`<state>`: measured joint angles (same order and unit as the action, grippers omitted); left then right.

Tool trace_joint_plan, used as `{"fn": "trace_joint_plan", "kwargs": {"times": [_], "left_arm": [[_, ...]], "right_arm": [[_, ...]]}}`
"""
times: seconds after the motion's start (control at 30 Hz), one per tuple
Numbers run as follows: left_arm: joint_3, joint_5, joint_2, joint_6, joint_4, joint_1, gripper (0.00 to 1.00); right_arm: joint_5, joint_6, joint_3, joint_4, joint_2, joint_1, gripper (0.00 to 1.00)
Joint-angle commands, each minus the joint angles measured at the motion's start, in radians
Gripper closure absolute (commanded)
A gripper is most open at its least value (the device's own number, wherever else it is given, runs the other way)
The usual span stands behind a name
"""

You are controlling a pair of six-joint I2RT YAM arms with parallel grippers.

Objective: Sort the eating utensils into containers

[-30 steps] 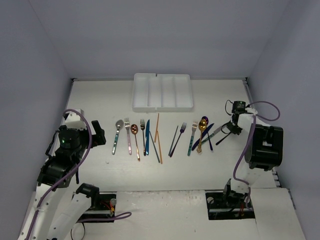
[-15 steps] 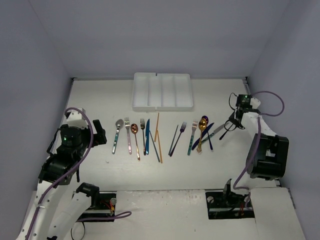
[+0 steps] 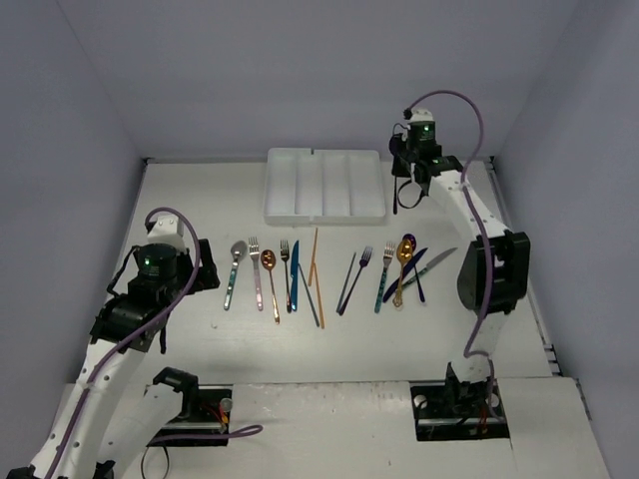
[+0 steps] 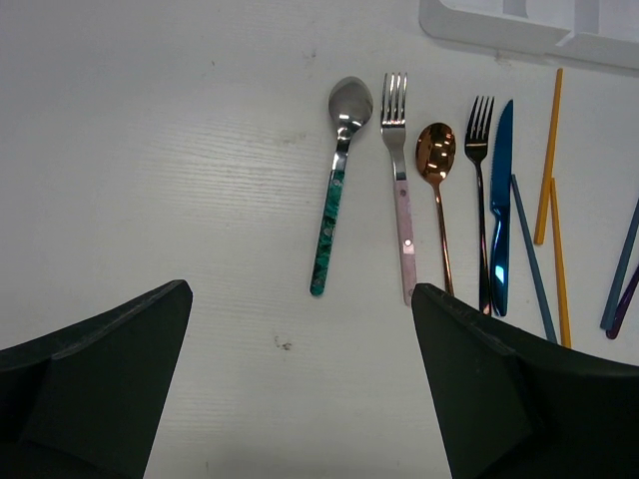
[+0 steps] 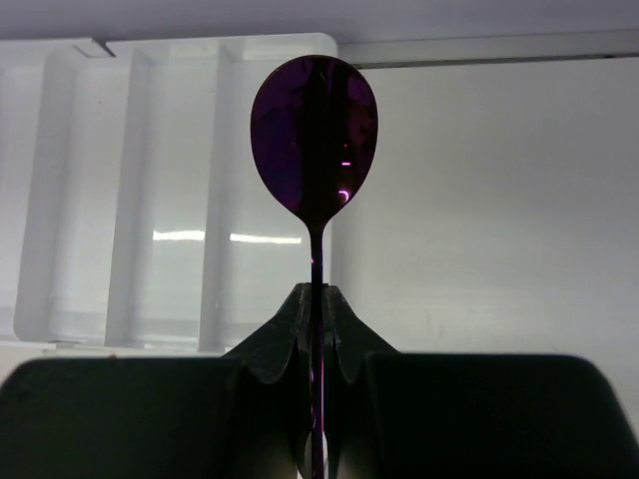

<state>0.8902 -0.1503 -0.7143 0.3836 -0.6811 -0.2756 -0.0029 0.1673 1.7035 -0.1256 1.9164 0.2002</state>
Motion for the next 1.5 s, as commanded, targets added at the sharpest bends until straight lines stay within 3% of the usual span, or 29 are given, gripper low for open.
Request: {"fn": "trace_joint_plan", "kwargs": {"times": [0.0,0.4,0.5,0.6,0.73,0.9,0.97,1.1,1.3,1.47], "left_arm": [[0.048,0.009,-0.016,0.031,-0.038,-0.007,0.08],[0.077,0.044,0.013,0.087,-0.153,-0.007,0.08],[0.074,0.050,0.024,0.103,-0.169,-0.007,0.08],[0.070,0.056,0.033,0.113,-0.173,-0.007,0.08],[0.073,0.055,0.034,0.119,-0.172,-0.007,0.08],[0.101,0.043,-0.002,0.105,-0.169,-0.007,0.08],[0.124,0.035,-0.026,0.095,-0.168,-0.007,0.08],[0.172,0.015,-0.084,0.071,-0.167,-0.007,0.08],[0.252,-0.009,-0.158,0.036,-0.167,-0.010,0.08],[0.273,0.002,-0.193,0.034,-0.165,-0.010,0.08]], "right_arm": [[-0.107,-0.101,0.189,0.019,0.165,0.022,1.00],[-0.108,-0.029,0.567,0.069,0.532,0.071,0.99],[-0.094,0.005,0.616,0.076,0.587,0.070,0.89],[-0.073,0.020,0.613,0.079,0.608,0.070,0.70],[-0.051,0.012,0.565,0.081,0.551,0.070,0.53],[0.054,-0.015,0.432,0.079,0.373,0.070,0.52],[0.167,0.006,0.271,0.078,0.256,0.071,0.52],[0.252,0.051,-0.048,0.066,-0.003,0.066,0.52],[0.249,0.169,-0.458,0.010,-0.273,0.059,0.52],[0.203,0.272,-0.696,-0.013,-0.437,0.061,0.53]]}}
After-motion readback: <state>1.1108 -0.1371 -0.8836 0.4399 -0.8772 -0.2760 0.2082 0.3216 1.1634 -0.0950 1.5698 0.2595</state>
